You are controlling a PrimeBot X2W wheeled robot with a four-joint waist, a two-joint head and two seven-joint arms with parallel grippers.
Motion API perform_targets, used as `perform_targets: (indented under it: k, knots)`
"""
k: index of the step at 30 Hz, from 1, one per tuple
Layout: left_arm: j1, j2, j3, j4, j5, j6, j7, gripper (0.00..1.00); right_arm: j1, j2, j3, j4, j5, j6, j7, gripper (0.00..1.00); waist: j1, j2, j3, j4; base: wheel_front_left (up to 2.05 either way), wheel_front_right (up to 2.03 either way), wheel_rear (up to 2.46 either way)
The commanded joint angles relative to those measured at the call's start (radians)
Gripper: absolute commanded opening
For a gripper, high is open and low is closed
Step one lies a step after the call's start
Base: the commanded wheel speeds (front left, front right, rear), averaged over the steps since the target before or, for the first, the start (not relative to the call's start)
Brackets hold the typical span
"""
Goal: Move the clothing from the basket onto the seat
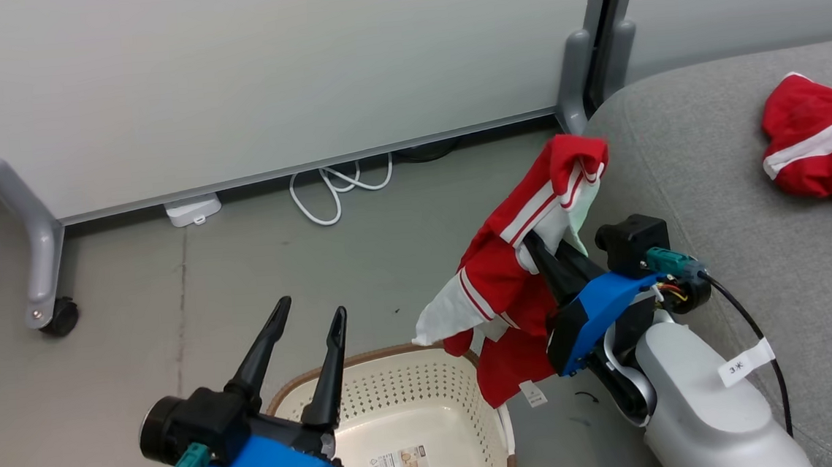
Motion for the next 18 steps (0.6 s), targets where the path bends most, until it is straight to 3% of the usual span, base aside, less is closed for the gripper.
perform_targets:
  k: [1, 9, 18]
  knots:
    - [0.020, -0.008, 0.016, -0.007, 0.017, -0.004, -0.003, 1.00, 0.013, -0.001, -0.009, -0.012, -0.011, 0.001, 0.001, 0.00, 0.0000, 0.0000, 0.001, -0.005, 0.00, 0.00, 0.00]
    - [0.064, -0.053, 0.084, -0.005, 0.075, -0.030, -0.003, 1.00, 0.044, -0.001, -0.038, -0.063, -0.026, 0.001, 0.026, 0.00, 0.0000, 0.0000, 0.003, -0.028, 0.00, 0.00, 0.00]
    - [0.057, -0.057, 0.102, 0.006, 0.097, -0.038, -0.003, 1.00, 0.066, -0.001, -0.043, -0.115, -0.014, 0.001, 0.041, 0.00, 0.0000, 0.0000, 0.018, -0.104, 0.00, 0.00, 0.00]
